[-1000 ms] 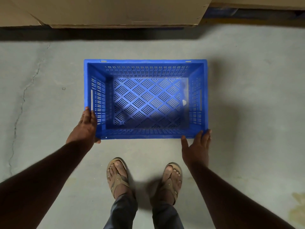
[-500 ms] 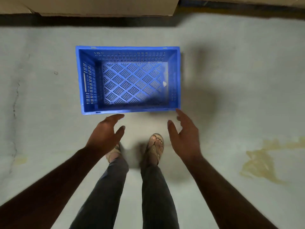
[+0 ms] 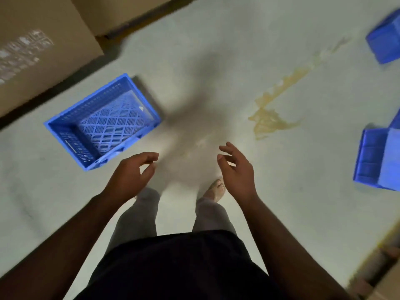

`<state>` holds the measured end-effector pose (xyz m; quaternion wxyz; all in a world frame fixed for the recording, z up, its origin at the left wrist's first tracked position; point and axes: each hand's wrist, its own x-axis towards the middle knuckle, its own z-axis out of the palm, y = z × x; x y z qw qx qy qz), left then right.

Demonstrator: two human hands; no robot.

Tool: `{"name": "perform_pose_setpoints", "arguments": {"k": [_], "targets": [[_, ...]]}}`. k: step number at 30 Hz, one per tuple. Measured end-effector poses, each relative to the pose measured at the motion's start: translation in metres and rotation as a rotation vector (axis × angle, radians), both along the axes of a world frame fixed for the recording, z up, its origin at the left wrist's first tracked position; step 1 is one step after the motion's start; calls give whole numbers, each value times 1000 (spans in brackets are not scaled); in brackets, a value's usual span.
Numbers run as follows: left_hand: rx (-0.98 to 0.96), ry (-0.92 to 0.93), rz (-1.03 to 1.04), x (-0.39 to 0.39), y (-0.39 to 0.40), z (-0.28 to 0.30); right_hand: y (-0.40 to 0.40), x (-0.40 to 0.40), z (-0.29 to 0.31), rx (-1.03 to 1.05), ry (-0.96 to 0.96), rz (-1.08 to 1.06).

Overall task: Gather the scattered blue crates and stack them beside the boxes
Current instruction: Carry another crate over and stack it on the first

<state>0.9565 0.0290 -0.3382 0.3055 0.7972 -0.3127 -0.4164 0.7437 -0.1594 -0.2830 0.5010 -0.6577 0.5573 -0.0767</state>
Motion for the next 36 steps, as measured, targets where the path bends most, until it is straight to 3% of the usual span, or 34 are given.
{"name": "perform_pose_setpoints", "arguments": {"k": [10,18,25,31,36], "targets": [[-155,-84,-262,-189,-168,75,-92,-259,64,-90,-59,-310],[-238,-54,-719,-379,-347,131,-153,-435,102,-133,-189,-828],[-296,-2,-941,-478,-488,135,-218,-519,98,-118,-252,-1114],[-361,67,-898,-527,-621,117,-322,-558,92,-179,-224,-1271],[-358,76,-1027,-553,-709,112,-387,-581,85,-137,-238,-1409]]}}
